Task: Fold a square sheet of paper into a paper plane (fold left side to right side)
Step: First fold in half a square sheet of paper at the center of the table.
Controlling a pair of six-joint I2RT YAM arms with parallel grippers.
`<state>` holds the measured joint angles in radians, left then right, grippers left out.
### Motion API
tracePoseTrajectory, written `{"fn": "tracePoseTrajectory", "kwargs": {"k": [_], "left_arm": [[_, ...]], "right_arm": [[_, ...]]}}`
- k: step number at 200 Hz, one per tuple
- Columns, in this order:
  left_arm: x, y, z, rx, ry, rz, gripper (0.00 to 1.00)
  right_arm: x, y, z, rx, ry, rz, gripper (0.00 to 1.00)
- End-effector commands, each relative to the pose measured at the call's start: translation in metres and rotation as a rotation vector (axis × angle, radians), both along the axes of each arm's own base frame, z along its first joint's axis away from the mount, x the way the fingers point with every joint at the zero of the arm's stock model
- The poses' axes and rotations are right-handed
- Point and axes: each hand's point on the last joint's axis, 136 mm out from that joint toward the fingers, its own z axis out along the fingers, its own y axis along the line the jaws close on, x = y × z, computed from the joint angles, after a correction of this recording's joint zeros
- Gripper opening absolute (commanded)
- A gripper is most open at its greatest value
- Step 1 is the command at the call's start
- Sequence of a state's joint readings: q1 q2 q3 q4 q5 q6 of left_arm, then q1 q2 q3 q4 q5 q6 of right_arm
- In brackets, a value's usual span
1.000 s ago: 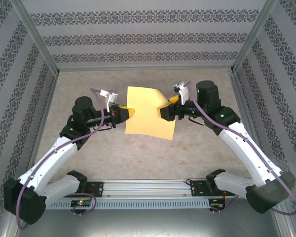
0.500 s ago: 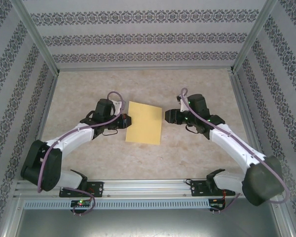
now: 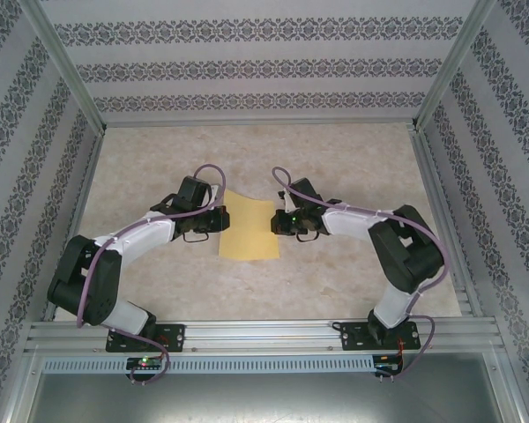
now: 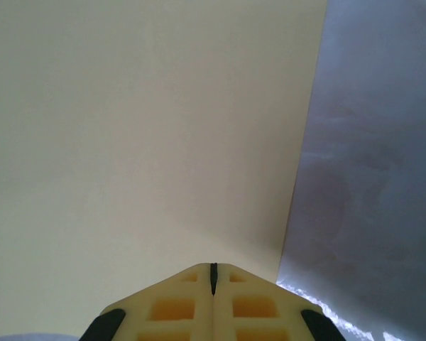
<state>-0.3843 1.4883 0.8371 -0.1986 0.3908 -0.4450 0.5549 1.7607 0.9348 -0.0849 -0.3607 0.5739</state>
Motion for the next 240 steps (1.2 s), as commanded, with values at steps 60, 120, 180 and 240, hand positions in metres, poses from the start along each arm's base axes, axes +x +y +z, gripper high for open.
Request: {"fn": "tracePoseTrajectory", "kwargs": {"k": [60,120,180,240], "left_arm": [[0.002,-0.027,0.026,-0.139,0.021,-0.049,0.47],[0.01,-0.059,0.034,-0.33,0.047,-0.08,0.6],[0.02,-0.067,0.018,-0.336,0.078,-0.074,0.52],[0.02,-0.064,0.009,-0.312,0.085,-0.055,0.28]], "right_arm": [[-0.012,0.001,-0.036,-0.079,0.108,0.012,0.0],[-0.009,0.011,-0.023,-0.006,0.061,0.027,0.1],[0.001,0.01,0.037,0.107,-0.06,0.001,0.29],[-0.001,0.043,0.058,0.344,-0.017,0.029,0.36]]}}
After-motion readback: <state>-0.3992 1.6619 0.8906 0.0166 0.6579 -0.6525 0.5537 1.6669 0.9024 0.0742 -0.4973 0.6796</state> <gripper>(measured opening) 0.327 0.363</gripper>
